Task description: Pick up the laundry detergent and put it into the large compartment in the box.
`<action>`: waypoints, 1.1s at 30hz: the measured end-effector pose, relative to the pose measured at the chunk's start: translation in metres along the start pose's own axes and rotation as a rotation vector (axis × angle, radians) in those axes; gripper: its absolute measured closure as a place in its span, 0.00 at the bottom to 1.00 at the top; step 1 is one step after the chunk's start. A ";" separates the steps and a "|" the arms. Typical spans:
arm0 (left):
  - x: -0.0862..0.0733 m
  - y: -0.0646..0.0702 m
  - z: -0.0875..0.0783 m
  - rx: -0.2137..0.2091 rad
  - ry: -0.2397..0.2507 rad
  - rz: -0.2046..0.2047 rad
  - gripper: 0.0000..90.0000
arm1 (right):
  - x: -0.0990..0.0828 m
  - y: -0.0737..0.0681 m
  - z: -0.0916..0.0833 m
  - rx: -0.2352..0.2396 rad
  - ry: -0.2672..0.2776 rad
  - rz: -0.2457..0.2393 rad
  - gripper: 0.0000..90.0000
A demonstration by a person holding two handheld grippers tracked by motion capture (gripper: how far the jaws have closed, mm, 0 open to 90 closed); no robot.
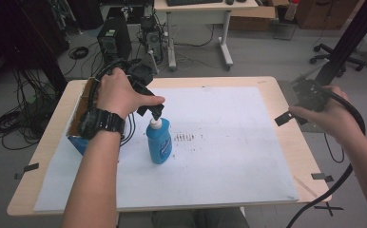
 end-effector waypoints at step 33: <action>0.008 0.017 0.027 0.031 -0.061 -0.007 0.13 | -0.004 0.006 0.001 -0.003 -0.005 0.012 0.16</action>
Point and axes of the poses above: each handheld gripper's, and its own axes: z roughly forward along the jaws, x roughly out of its top, y roughly to its right, the point moved 5 cm from there along z, roughly forward along the jaws, and after that the axes turned 3 degrees about x, right-handed, at the moved point
